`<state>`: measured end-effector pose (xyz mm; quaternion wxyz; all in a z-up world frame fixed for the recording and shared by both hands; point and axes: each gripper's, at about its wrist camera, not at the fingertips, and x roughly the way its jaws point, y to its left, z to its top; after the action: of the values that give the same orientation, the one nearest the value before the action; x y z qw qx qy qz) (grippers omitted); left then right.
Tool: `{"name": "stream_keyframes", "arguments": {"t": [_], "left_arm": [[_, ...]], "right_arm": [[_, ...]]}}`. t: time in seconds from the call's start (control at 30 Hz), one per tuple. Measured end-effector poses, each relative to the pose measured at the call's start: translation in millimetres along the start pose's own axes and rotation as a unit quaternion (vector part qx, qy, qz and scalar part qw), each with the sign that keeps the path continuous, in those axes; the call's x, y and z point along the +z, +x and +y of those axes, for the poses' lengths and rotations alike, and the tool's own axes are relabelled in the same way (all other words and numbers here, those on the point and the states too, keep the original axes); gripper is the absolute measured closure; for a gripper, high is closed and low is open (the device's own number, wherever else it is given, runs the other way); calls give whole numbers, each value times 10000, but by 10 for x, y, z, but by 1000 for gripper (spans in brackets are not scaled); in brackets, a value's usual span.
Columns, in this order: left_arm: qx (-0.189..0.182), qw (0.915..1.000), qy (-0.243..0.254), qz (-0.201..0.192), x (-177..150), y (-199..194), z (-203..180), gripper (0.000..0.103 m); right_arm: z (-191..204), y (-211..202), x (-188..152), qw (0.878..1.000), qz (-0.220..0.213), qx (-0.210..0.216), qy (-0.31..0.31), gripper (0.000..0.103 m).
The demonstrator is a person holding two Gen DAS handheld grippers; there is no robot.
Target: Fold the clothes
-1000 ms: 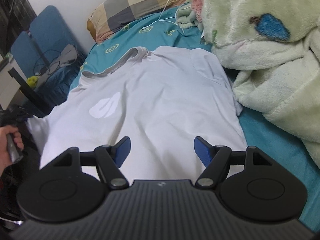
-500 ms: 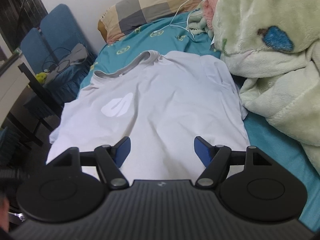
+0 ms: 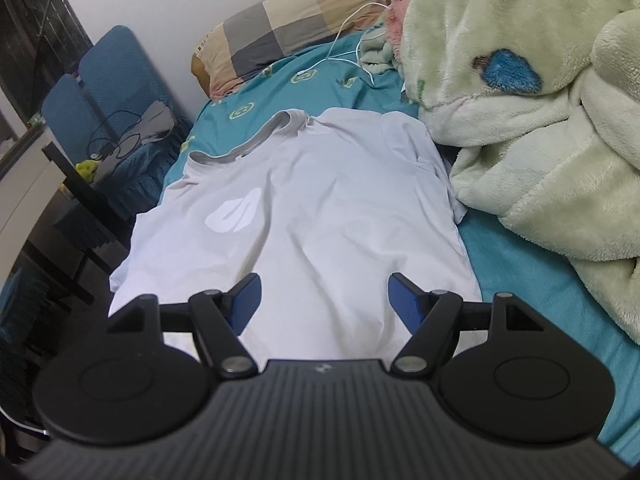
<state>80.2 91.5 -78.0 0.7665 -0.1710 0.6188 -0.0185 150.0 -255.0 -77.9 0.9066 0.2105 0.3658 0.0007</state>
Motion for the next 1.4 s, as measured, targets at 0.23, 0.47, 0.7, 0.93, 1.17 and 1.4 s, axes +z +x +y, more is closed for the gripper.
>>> {"name": "stream_keyframes", "arguments": {"t": [0.23, 0.47, 0.7, 0.93, 1.17, 1.4], "left_arm": [[585, 9948, 819, 131, -271, -727, 255, 99], [1885, 9765, 590, 868, -396, -780, 860, 99], [1996, 9734, 933, 623, -361, -902, 624, 79], [1914, 9708, 1351, -515, -149, -1007, 17, 43], [1135, 9504, 1683, -2355, -145, -1135, -664, 26], [506, 9337, 1714, -3104, 8, -958, -1217, 19]], "right_arm": [[-30, 19, 12, 9999, 79, 86, 124, 31], [-22, 29, 35, 9998, 89, 110, 167, 31], [-22, -52, 28, 10000, -10, 55, 14, 31], [-4, -95, 28, 9999, -81, 65, -59, 31], [20, -151, 20, 9994, -235, -14, -261, 31], [97, -277, 18, 9963, -643, 13, -577, 31]]}}
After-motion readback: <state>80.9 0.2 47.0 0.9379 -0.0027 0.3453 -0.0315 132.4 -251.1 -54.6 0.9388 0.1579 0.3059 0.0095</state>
